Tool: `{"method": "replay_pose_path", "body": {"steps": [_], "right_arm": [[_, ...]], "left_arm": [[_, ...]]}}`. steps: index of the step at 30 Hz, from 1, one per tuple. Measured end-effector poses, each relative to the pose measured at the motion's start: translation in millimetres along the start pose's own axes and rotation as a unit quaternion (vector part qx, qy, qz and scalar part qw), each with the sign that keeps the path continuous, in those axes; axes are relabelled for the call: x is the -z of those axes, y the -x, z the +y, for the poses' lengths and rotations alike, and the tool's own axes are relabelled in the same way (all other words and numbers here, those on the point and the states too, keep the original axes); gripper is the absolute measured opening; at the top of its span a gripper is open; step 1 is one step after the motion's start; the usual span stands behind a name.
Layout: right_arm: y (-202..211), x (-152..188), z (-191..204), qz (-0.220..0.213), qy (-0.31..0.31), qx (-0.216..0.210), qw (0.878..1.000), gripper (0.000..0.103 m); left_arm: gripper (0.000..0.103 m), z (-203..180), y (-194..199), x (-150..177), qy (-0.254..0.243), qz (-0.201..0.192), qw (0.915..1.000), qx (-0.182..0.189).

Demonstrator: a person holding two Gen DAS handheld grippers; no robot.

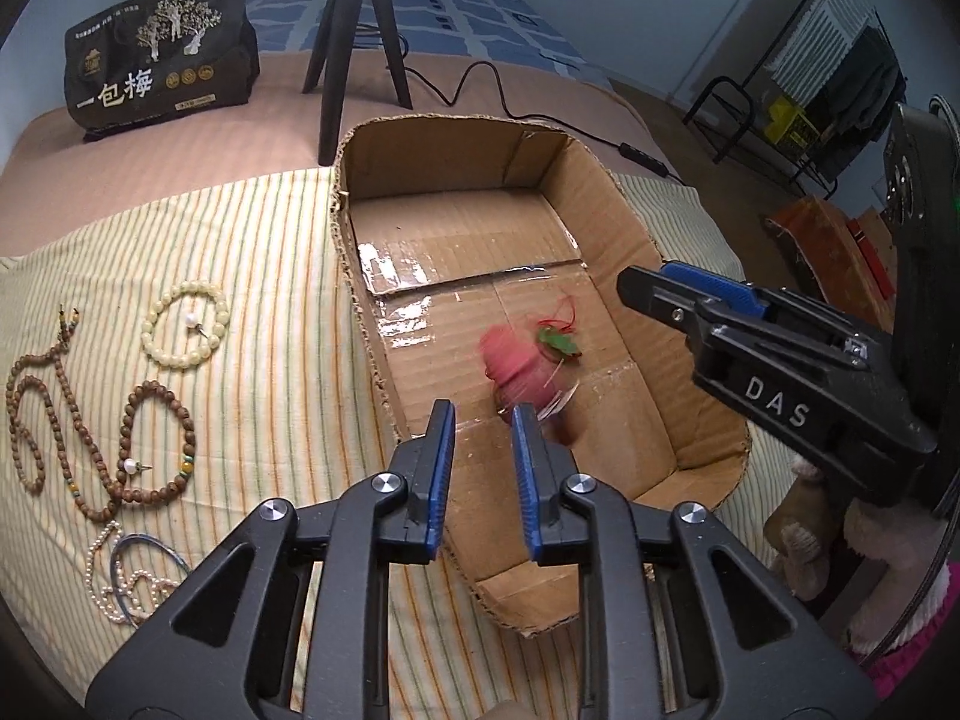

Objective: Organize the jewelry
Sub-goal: 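Carry watch and pendant into the cardboard box and open both tools, then withdraw both tools from the box back over the bead strands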

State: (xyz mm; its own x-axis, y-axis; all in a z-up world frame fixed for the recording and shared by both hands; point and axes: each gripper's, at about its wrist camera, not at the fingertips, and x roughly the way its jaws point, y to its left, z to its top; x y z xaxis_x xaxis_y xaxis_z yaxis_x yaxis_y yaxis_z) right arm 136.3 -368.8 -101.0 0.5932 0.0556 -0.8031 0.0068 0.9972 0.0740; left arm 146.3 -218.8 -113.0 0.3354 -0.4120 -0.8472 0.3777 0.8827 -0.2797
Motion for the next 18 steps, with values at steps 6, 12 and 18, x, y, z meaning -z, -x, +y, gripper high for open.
{"method": "replay_pose_path", "body": {"steps": [6, 12, 18], "right_arm": [[9, 0, 1, -0.011, -0.002, 0.002, 1.0, 0.029], [19, 2, 4, -0.022, -0.004, 0.003, 1.0, 0.037], [31, 5, 16, -0.036, 0.004, -0.001, 0.999, 0.04]], "left_arm": [[0.018, 6, 14, 6, -0.001, -0.015, 0.9998, -0.012], [0.018, 15, 32, 16, -0.008, -0.031, 0.9993, -0.021], [0.018, 32, 50, 26, -0.012, -0.042, 0.9986, -0.029]]}}
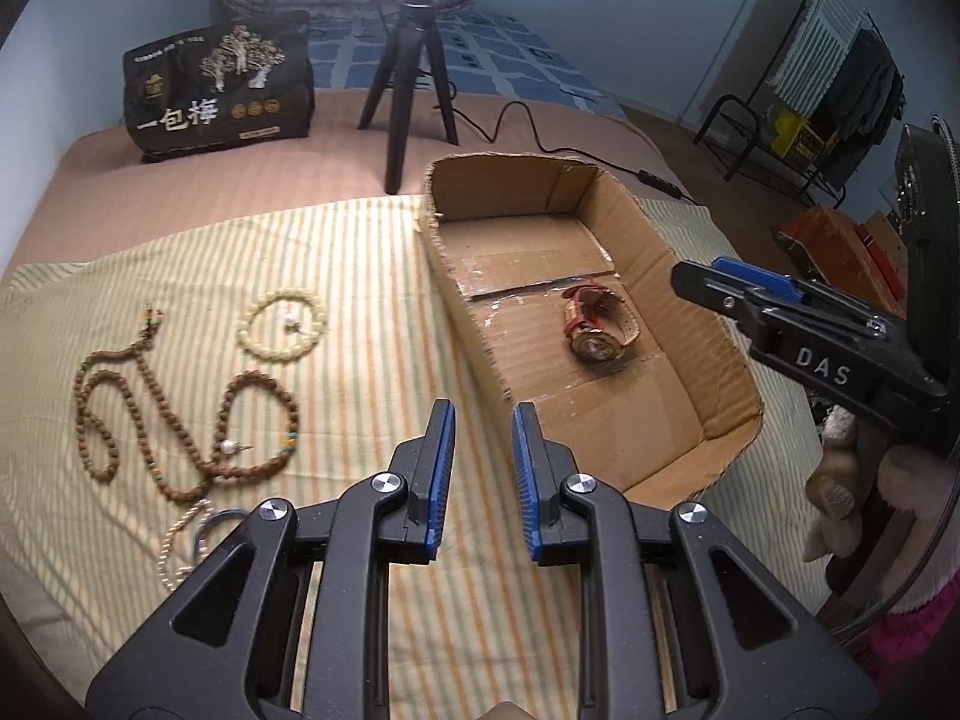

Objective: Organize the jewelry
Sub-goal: 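Withdraw both tools from the box back over the bead strands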

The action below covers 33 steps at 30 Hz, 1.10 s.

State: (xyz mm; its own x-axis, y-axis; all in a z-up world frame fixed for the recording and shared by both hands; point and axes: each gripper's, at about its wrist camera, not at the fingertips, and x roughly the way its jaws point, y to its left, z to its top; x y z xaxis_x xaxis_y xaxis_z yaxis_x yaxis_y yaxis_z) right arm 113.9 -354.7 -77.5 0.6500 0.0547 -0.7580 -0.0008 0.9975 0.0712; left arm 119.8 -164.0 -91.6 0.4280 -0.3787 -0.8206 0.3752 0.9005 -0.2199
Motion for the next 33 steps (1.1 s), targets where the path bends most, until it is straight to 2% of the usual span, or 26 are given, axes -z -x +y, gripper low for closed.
{"method": "replay_pose_path", "body": {"steps": [4, 6, 7, 8, 10, 22, 33], "right_arm": [[9, 3, 11, -0.008, 0.008, -0.004, 1.0, 0.041], [14, 5, 19, -0.012, 0.014, -0.008, 1.0, 0.05], [16, 5, 23, -0.015, 0.016, -0.01, 1.0, 0.053], [19, 6, 29, -0.019, 0.021, -0.013, 1.0, 0.055], [24, 8, 37, -0.023, 0.031, -0.02, 0.999, 0.055], [30, 28, 99, -0.014, 0.08, -0.072, 0.994, 0.057], [0, 47, 151, 0.029, 0.138, -0.1, 0.985, 0.06]], "left_arm": [[0.018, 17, 14, 5, 0.004, -0.006, 0.9999, -0.009], [0.019, 27, 21, 6, 0.01, -0.009, 0.9998, -0.013], [0.025, 31, 24, 7, 0.011, -0.011, 0.9998, -0.016], [0.036, 37, 28, 8, 0.015, -0.015, 0.9996, -0.019], [0.045, 47, 36, 9, 0.022, -0.023, 0.9992, -0.025], [0.045, 134, 62, 16, 0.093, -0.031, 0.993, -0.067], [0.045, 197, 50, 27, 0.15, 0.006, 0.9854, -0.08]]}}
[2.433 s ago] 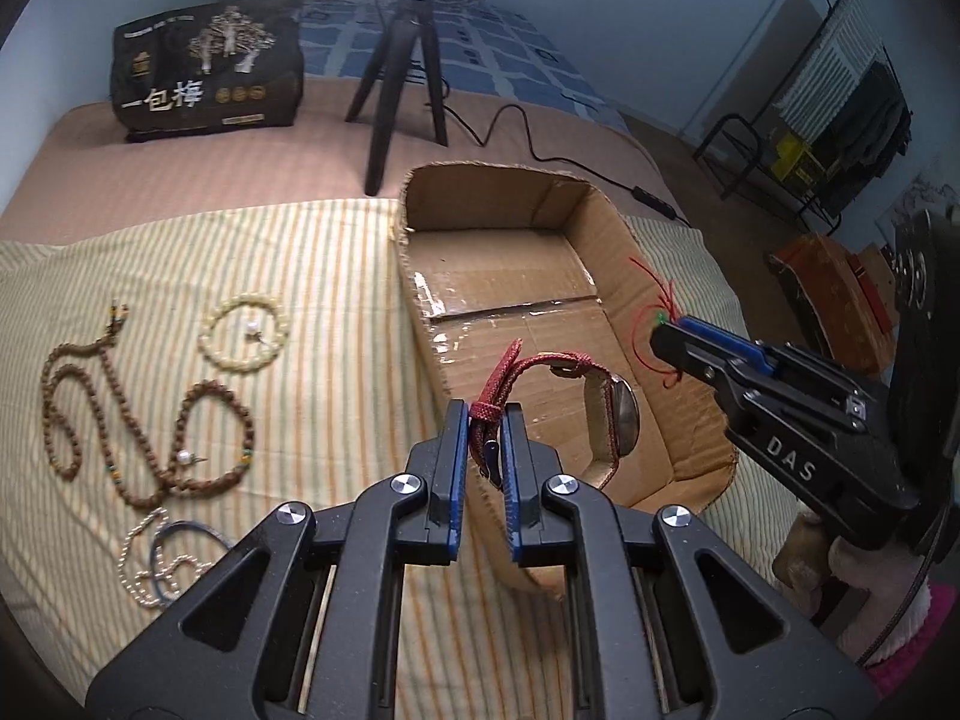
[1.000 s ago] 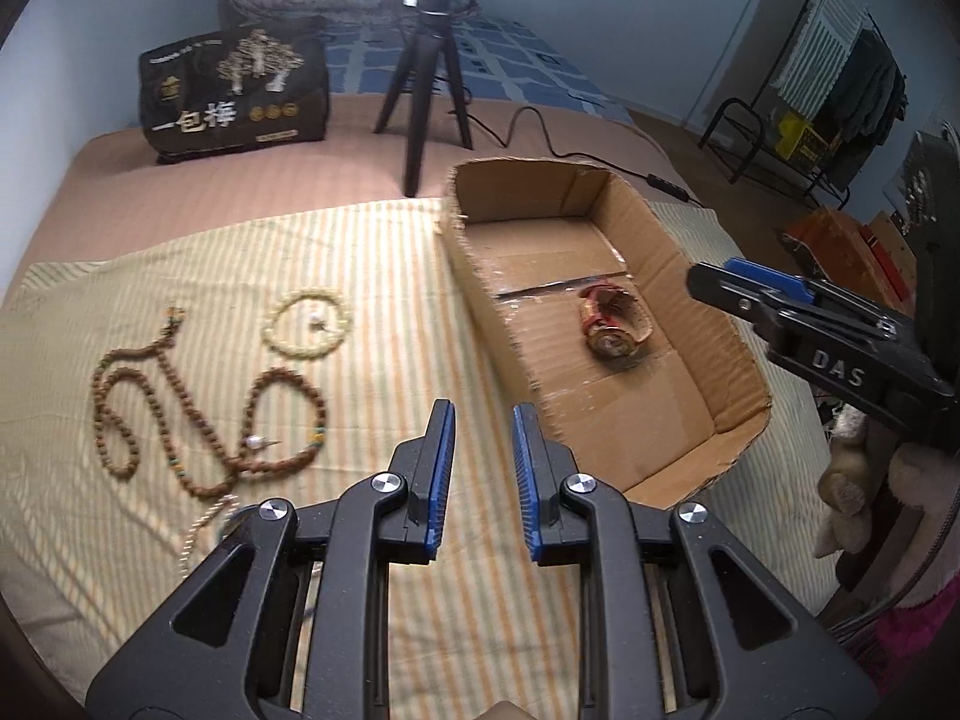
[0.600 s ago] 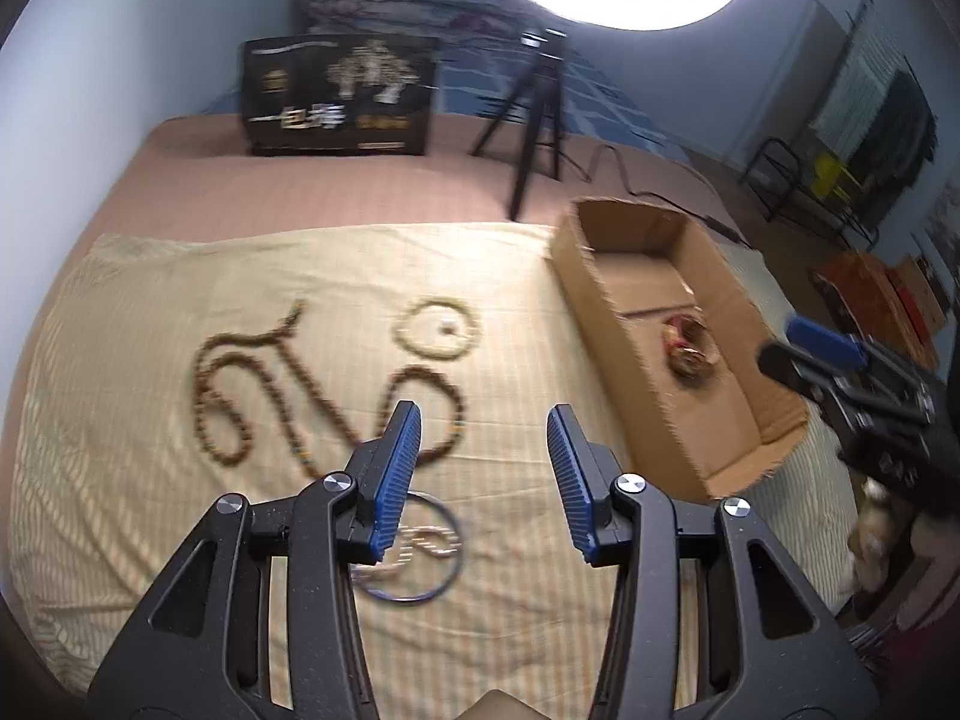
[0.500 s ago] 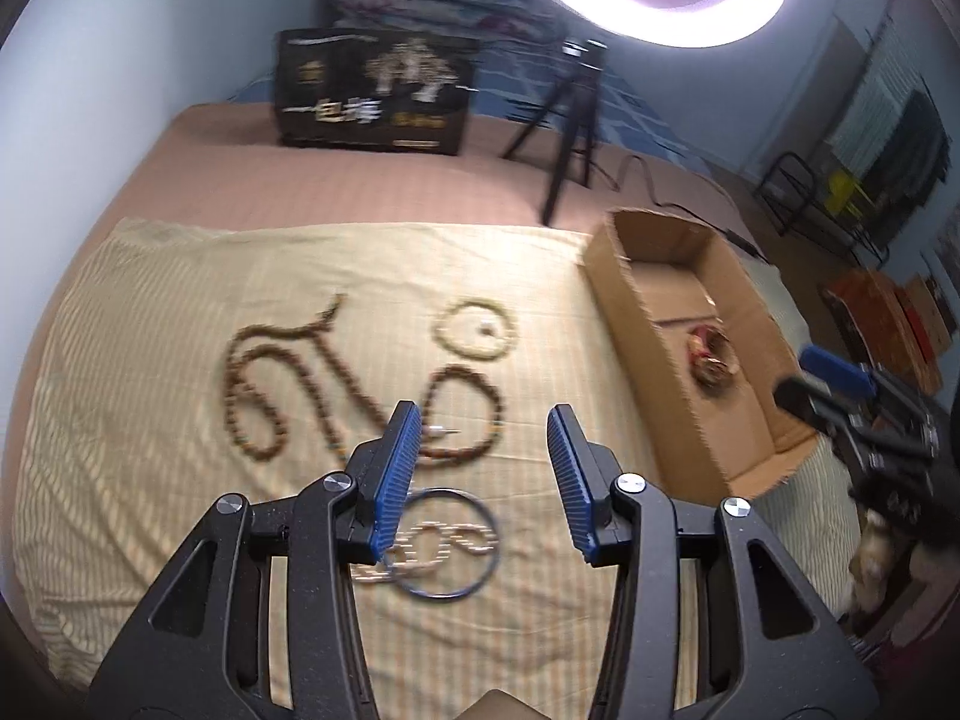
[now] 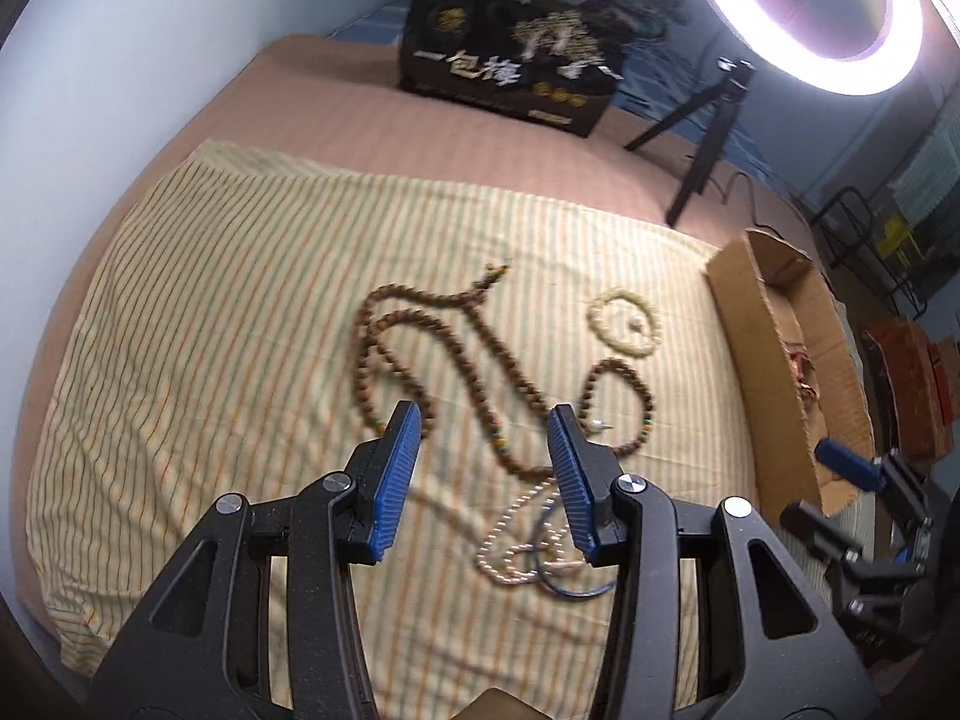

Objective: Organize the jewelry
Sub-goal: 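Withdraw both tools from the box back over the bead strands, then grasp the brown wooden bead strand with the left tool while the right tool grasps the blue bangle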

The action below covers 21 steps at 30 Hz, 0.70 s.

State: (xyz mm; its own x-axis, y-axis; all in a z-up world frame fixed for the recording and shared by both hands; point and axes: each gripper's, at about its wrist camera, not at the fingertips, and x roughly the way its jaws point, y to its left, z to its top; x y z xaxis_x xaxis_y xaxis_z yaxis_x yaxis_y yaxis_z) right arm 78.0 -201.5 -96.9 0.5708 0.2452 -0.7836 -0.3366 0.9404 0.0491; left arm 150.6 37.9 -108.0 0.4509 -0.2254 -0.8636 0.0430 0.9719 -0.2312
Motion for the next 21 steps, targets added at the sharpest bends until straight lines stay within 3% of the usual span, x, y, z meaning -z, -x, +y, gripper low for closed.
{"method": "replay_pose_path", "body": {"steps": [5, 21], "right_arm": [[-20, 3, 11, 0.024, 0.009, -0.015, 1.0, 0.06], [-66, 22, 46, 0.087, 0.037, -0.06, 0.994, 0.06]], "left_arm": [[0.051, 22, -8, -7, 0.026, 0.007, 0.9996, -0.003], [0.051, 46, -48, -17, 0.056, 0.047, 0.9973, 0.0]]}}
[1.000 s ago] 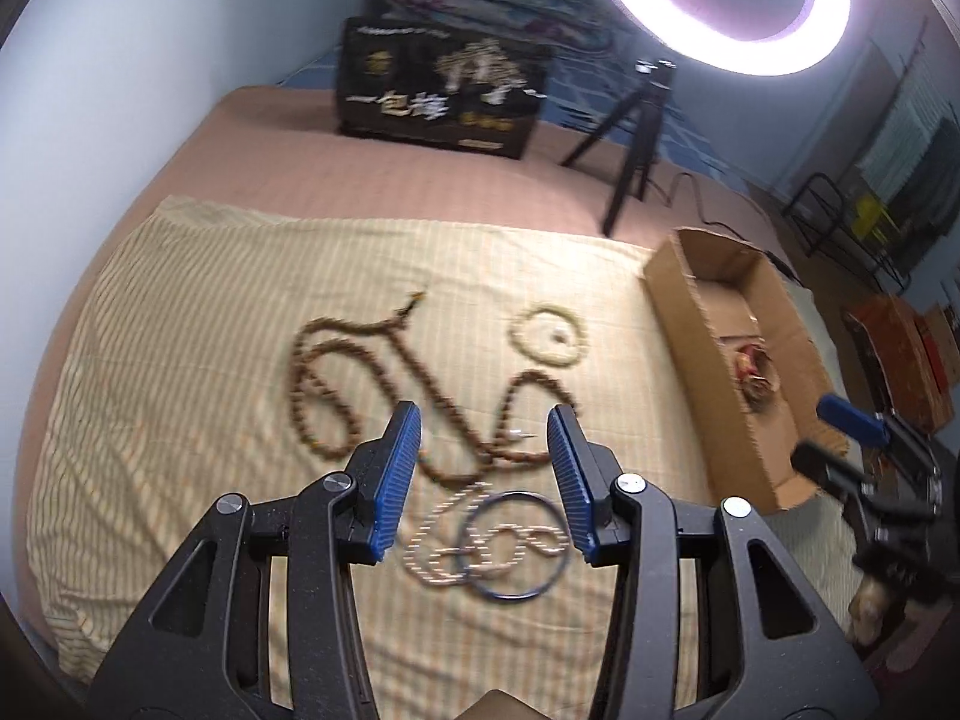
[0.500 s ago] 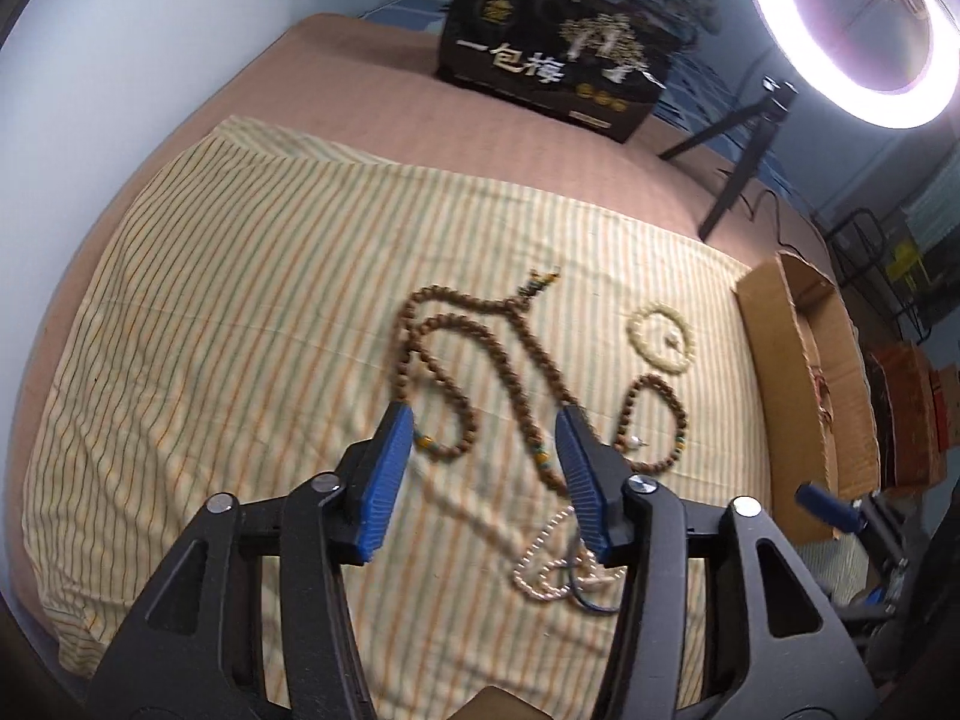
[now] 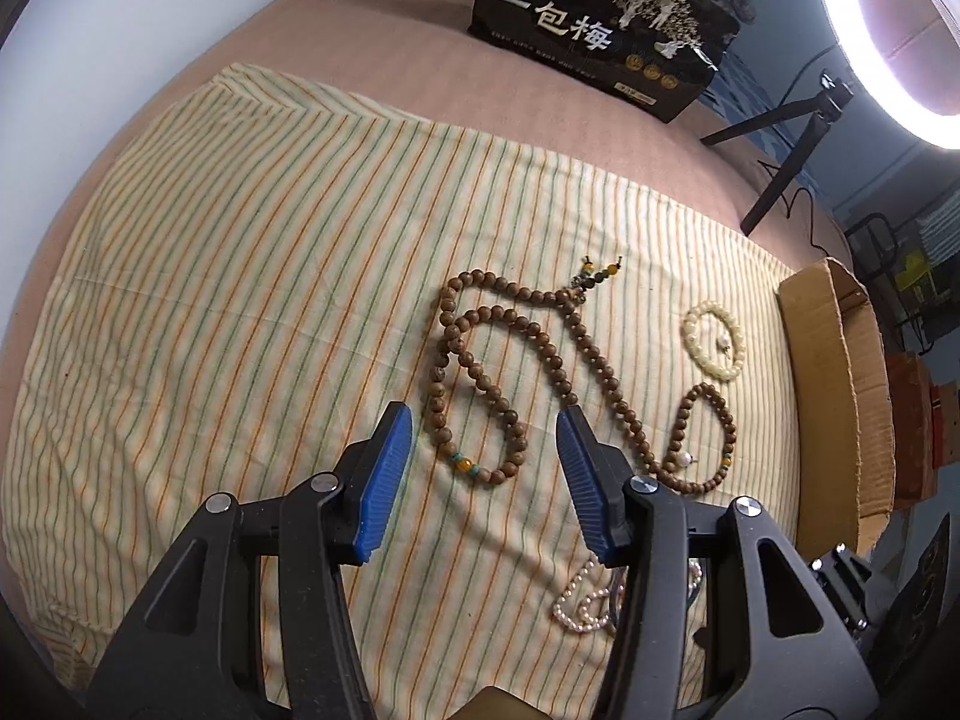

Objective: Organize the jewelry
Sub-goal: 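Grasp the brown wooden bead strand with the left tool while the right tool grasps the blue bangle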

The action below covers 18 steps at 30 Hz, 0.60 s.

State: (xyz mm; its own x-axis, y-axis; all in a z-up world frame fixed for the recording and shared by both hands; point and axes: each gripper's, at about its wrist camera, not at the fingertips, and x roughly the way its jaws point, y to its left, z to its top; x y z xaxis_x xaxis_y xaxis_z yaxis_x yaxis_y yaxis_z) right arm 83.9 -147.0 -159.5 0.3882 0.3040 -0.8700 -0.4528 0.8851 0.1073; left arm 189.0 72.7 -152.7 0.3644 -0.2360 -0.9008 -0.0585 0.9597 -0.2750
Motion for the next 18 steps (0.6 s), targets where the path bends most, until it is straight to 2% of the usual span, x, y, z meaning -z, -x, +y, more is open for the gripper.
{"method": "replay_pose_path", "body": {"steps": [7, 9, 11, 14, 18], "right_arm": [[-13, -2, -5, -0.001, -0.025, -0.023, 0.999, 0.06], [-16, -2, -6, -0.003, -0.032, -0.029, 0.999, 0.064], [-19, -1, -7, -0.004, -0.036, -0.032, 0.999, 0.07], [-21, -2, -7, -0.008, -0.039, -0.028, 0.999, 0.072], [-23, -4, -9, -0.013, -0.043, -0.023, 0.999, 0.073]], "left_arm": [[0.051, 8, -15, -10, 0.033, 0.017, 0.9991, 0.018], [0.055, 12, -19, -13, 0.045, 0.022, 0.9985, 0.025], [0.063, 17, -23, -16, 0.06, 0.022, 0.9975, 0.029], [0.064, 21, -28, -20, 0.077, 0.025, 0.996, 0.036], [0.071, 16, -34, -22, 0.085, 0.022, 0.9954, 0.038]]}}
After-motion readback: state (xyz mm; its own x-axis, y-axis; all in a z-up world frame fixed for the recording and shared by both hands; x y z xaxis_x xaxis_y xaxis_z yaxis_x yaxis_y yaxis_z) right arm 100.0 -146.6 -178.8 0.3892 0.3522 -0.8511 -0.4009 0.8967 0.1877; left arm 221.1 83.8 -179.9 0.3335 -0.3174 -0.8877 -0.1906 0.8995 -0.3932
